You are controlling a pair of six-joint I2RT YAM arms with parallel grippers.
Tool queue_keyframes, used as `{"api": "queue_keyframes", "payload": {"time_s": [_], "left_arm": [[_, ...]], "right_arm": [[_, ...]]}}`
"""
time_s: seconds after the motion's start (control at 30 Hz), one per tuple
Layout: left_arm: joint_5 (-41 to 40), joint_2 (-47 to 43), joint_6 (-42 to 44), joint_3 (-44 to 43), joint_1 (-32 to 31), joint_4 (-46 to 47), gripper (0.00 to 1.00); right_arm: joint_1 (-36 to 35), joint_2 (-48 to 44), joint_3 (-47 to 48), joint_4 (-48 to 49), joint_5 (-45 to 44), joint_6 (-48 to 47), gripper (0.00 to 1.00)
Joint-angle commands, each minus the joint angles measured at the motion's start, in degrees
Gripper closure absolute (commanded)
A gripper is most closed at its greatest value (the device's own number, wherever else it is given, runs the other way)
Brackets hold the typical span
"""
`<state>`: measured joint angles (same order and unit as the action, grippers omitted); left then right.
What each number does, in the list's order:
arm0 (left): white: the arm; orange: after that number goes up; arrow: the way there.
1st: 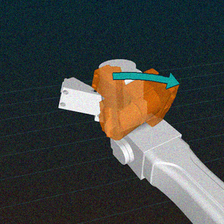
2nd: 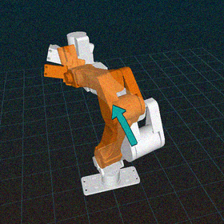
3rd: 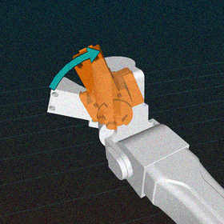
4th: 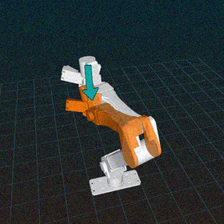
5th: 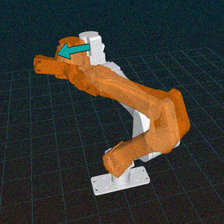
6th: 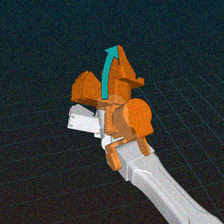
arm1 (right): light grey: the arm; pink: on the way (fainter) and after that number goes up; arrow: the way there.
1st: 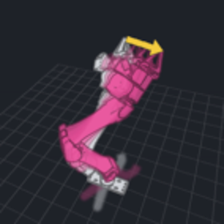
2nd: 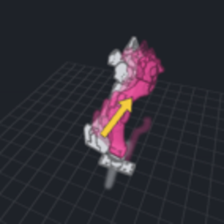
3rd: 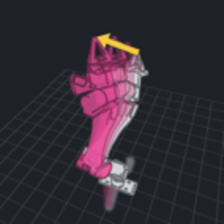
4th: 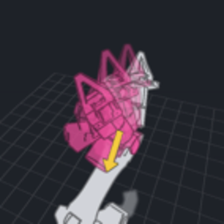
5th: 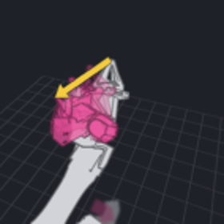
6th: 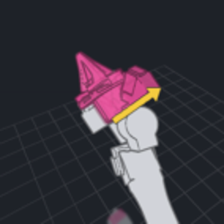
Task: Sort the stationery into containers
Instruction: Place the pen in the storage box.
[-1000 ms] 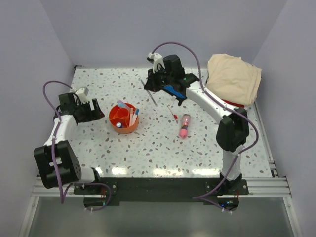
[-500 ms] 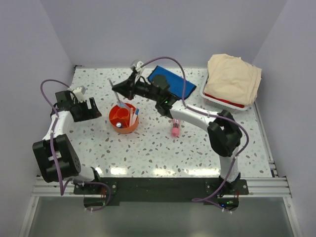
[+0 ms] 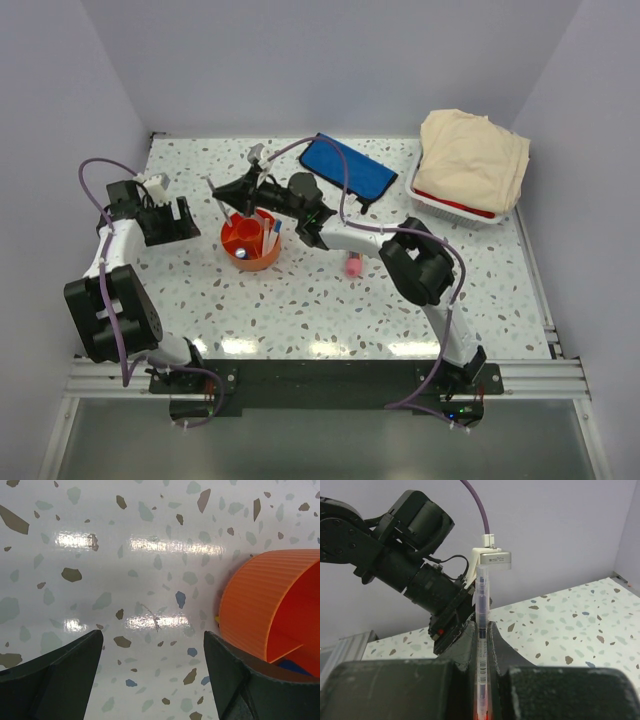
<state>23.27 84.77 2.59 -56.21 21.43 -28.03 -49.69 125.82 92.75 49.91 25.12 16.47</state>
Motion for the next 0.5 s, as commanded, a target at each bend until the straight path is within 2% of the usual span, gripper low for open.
{"api": "queue_keyframes", "payload": {"time_s": [0.0,0.47], "left_arm": [[0.73,-0.13,0.66,-1.01,0.63,-0.36,0.14],[1.96,1.18,0.22,-1.27,0.81,0.61,0.14]], "right_arm": [[-0.05,1.70,4.45,6.08,-0.25,-0.83,1.00],[-0.05,4.70,5.43,3.70,0.89,-2.49,1.00]]}}
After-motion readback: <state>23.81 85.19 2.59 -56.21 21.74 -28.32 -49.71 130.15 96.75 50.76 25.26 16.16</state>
